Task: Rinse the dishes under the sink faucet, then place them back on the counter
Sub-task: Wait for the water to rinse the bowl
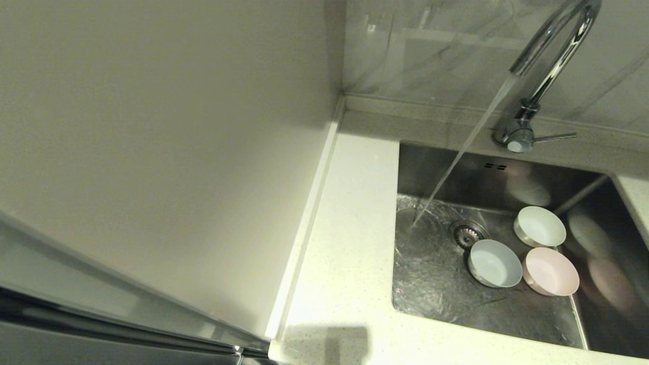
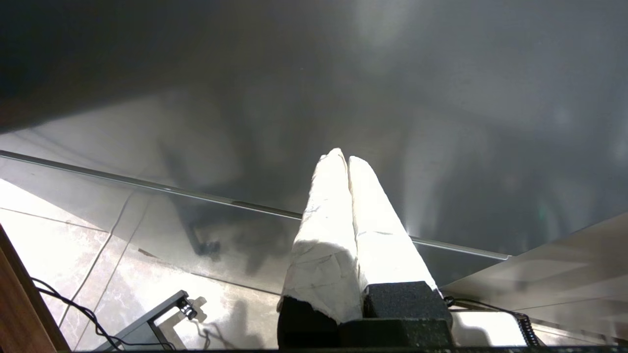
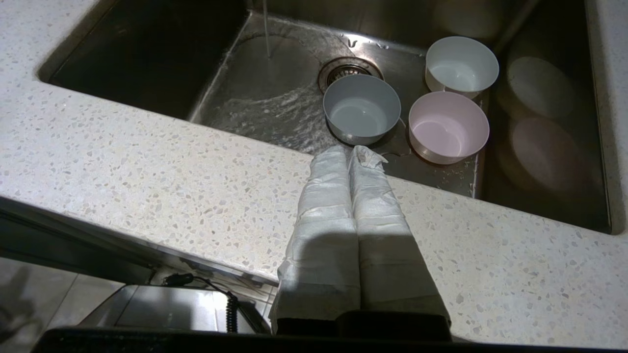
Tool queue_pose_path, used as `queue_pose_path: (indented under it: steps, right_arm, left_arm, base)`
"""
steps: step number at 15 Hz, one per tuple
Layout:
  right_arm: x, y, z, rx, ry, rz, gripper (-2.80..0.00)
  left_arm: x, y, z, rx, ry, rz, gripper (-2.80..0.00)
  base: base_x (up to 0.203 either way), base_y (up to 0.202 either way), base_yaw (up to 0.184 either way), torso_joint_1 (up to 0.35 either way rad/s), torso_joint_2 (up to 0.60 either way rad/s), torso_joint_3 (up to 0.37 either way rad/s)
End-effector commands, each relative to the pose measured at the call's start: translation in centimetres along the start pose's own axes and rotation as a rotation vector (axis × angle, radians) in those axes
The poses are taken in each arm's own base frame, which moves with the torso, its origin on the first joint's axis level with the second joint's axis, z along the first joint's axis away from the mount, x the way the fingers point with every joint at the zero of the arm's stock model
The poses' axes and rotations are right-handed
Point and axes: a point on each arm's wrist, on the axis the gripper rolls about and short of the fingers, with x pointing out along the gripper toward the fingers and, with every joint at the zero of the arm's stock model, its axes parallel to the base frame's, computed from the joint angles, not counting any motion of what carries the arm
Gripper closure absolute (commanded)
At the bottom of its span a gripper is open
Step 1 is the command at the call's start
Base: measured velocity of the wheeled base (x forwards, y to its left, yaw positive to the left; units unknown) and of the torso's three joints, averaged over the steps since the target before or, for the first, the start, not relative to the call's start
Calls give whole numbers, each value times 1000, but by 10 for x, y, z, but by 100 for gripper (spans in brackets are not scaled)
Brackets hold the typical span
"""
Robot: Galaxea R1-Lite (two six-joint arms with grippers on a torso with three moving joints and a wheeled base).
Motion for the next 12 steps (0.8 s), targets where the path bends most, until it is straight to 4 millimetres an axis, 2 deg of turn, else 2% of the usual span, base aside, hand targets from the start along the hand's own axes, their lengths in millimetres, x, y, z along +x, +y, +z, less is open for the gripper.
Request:
queue_pose_path:
  steps: [1,12]
  right_arm:
    - [0,0,0,0,2,0,0]
    - [0,0,0,0,2,0,0]
  left_arm:
    - [0,0,0,-1,-5,1,0]
    - [0,0,0,-1,-4,1,0]
  base:
    - [0,0,0,0,0,0]
    - [0,0,0,0,0,0]
